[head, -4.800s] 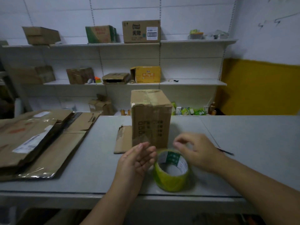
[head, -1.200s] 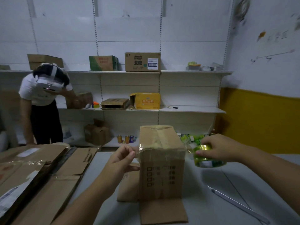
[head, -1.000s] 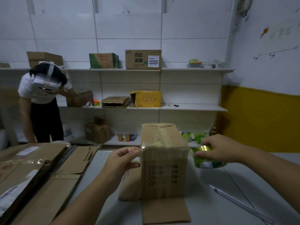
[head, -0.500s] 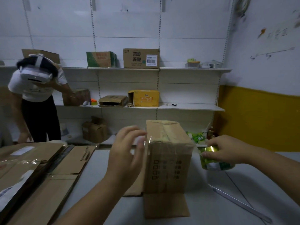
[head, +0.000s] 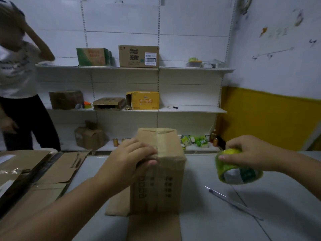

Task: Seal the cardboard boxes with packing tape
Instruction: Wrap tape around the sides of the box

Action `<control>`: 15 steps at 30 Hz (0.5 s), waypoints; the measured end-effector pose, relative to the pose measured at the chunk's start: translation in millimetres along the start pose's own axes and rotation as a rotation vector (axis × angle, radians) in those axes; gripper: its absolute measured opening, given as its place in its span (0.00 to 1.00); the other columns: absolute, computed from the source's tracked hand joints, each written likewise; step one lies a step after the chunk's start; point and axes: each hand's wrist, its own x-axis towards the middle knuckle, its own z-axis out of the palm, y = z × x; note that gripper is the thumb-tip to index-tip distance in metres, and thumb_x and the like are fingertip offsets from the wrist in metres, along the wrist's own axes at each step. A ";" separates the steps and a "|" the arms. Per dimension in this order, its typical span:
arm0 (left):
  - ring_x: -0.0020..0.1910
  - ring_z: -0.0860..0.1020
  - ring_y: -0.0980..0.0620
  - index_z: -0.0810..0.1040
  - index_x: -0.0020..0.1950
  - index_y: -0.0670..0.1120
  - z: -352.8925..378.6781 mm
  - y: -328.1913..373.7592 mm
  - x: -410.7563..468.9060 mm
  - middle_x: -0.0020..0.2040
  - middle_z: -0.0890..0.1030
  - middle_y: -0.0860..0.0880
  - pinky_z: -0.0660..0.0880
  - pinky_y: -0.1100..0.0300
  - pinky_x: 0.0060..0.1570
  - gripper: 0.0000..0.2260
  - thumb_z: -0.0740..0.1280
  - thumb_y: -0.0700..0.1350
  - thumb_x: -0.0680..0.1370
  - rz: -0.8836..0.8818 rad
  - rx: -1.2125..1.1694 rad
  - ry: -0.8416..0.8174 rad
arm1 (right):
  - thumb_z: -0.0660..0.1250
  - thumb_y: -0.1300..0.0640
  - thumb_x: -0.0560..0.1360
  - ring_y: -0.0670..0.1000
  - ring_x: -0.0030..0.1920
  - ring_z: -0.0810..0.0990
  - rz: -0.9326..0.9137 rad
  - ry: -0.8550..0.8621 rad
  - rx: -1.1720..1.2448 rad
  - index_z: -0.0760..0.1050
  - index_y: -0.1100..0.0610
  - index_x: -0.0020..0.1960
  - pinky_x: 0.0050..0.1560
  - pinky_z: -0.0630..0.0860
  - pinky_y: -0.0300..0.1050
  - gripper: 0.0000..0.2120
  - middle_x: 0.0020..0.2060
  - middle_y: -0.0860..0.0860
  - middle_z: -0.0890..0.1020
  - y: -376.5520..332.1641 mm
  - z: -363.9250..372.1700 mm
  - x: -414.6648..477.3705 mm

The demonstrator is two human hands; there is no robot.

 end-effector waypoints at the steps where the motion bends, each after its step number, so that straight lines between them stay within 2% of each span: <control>1: 0.51 0.75 0.57 0.75 0.57 0.50 -9.7 0.2 -9.9 0.51 0.81 0.51 0.74 0.63 0.48 0.16 0.55 0.57 0.80 0.027 0.004 0.011 | 0.63 0.29 0.59 0.48 0.38 0.79 -0.009 -0.025 0.011 0.78 0.51 0.38 0.36 0.76 0.42 0.25 0.36 0.49 0.80 -7.4 2.5 -11.5; 4: 0.52 0.75 0.58 0.73 0.61 0.51 -39.8 9.7 -34.9 0.54 0.79 0.52 0.72 0.69 0.48 0.18 0.54 0.59 0.80 0.046 0.045 -0.027 | 0.60 0.28 0.60 0.47 0.39 0.80 -0.053 -0.077 -0.029 0.77 0.49 0.39 0.40 0.80 0.43 0.26 0.37 0.48 0.80 -33.5 15.0 -41.0; 6: 0.54 0.70 0.65 0.63 0.69 0.61 -59.1 18.2 -37.4 0.60 0.74 0.58 0.69 0.73 0.45 0.23 0.47 0.67 0.77 -0.040 0.039 -0.141 | 0.61 0.29 0.64 0.44 0.36 0.77 -0.099 -0.056 -0.115 0.75 0.49 0.38 0.35 0.75 0.38 0.22 0.35 0.47 0.78 -46.3 21.0 -46.6; 7: 0.60 0.66 0.69 0.54 0.71 0.68 -63.8 22.1 -36.3 0.65 0.68 0.63 0.68 0.71 0.51 0.26 0.44 0.71 0.74 -0.122 -0.005 -0.202 | 0.62 0.31 0.67 0.43 0.35 0.76 -0.119 -0.040 -0.166 0.74 0.48 0.37 0.32 0.71 0.36 0.20 0.34 0.47 0.78 -51.2 23.3 -46.4; 8: 0.67 0.58 0.72 0.45 0.71 0.72 -66.7 25.9 -34.4 0.71 0.59 0.66 0.64 0.65 0.62 0.28 0.40 0.73 0.71 -0.179 -0.001 -0.268 | 0.63 0.32 0.69 0.43 0.34 0.75 -0.134 -0.023 -0.212 0.73 0.48 0.37 0.31 0.68 0.35 0.19 0.34 0.46 0.77 -53.3 26.3 -44.1; 9: 0.73 0.46 0.68 0.40 0.71 0.71 -66.7 30.6 -32.4 0.75 0.47 0.66 0.54 0.60 0.71 0.29 0.37 0.73 0.70 -0.213 0.044 -0.291 | 0.63 0.33 0.70 0.43 0.35 0.75 -0.141 -0.005 -0.248 0.73 0.48 0.37 0.31 0.67 0.36 0.18 0.35 0.46 0.77 -53.2 29.5 -41.2; 10: 0.74 0.37 0.63 0.41 0.72 0.68 -64.4 39.1 -27.3 0.75 0.39 0.63 0.43 0.58 0.73 0.29 0.35 0.71 0.71 -0.232 0.134 -0.282 | 0.62 0.33 0.70 0.43 0.36 0.75 -0.138 0.012 -0.263 0.73 0.48 0.38 0.31 0.66 0.37 0.19 0.35 0.46 0.77 -51.6 32.4 -38.2; 11: 0.74 0.36 0.58 0.45 0.73 0.64 -60.7 50.6 -18.6 0.76 0.39 0.59 0.39 0.57 0.71 0.29 0.35 0.68 0.73 -0.237 0.250 -0.255 | 0.62 0.32 0.70 0.44 0.37 0.75 -0.130 0.028 -0.253 0.74 0.49 0.39 0.32 0.67 0.38 0.19 0.36 0.47 0.77 -49.7 35.2 -36.7; 12: 0.76 0.44 0.52 0.54 0.74 0.58 -54.4 62.2 -8.9 0.78 0.48 0.53 0.42 0.53 0.71 0.29 0.37 0.65 0.76 -0.201 0.359 -0.207 | 0.62 0.32 0.70 0.44 0.37 0.75 -0.123 0.044 -0.231 0.75 0.49 0.39 0.32 0.67 0.39 0.20 0.36 0.47 0.77 -47.6 38.1 -36.0; 13: 0.74 0.58 0.47 0.64 0.72 0.54 -44.5 70.4 -0.5 0.74 0.63 0.49 0.52 0.48 0.69 0.28 0.39 0.62 0.78 -0.180 0.427 -0.173 | 0.61 0.32 0.70 0.45 0.38 0.75 -0.122 0.055 -0.214 0.75 0.49 0.40 0.33 0.67 0.39 0.20 0.36 0.47 0.77 -46.0 40.8 -36.9; 14: 0.68 0.70 0.46 0.73 0.67 0.51 -33.3 74.7 5.3 0.67 0.74 0.47 0.63 0.46 0.64 0.28 0.41 0.59 0.80 -0.169 0.429 -0.147 | 0.61 0.32 0.71 0.45 0.38 0.74 -0.125 0.064 -0.212 0.75 0.49 0.40 0.33 0.67 0.40 0.20 0.36 0.47 0.76 -45.2 43.7 -39.0; 15: 0.60 0.78 0.47 0.78 0.61 0.50 -23.7 75.2 9.6 0.60 0.80 0.48 0.73 0.47 0.57 0.29 0.41 0.58 0.81 -0.160 0.418 -0.119 | 0.60 0.33 0.72 0.44 0.38 0.74 -0.134 0.077 -0.221 0.74 0.49 0.39 0.33 0.67 0.40 0.20 0.36 0.46 0.76 -45.0 46.4 -41.8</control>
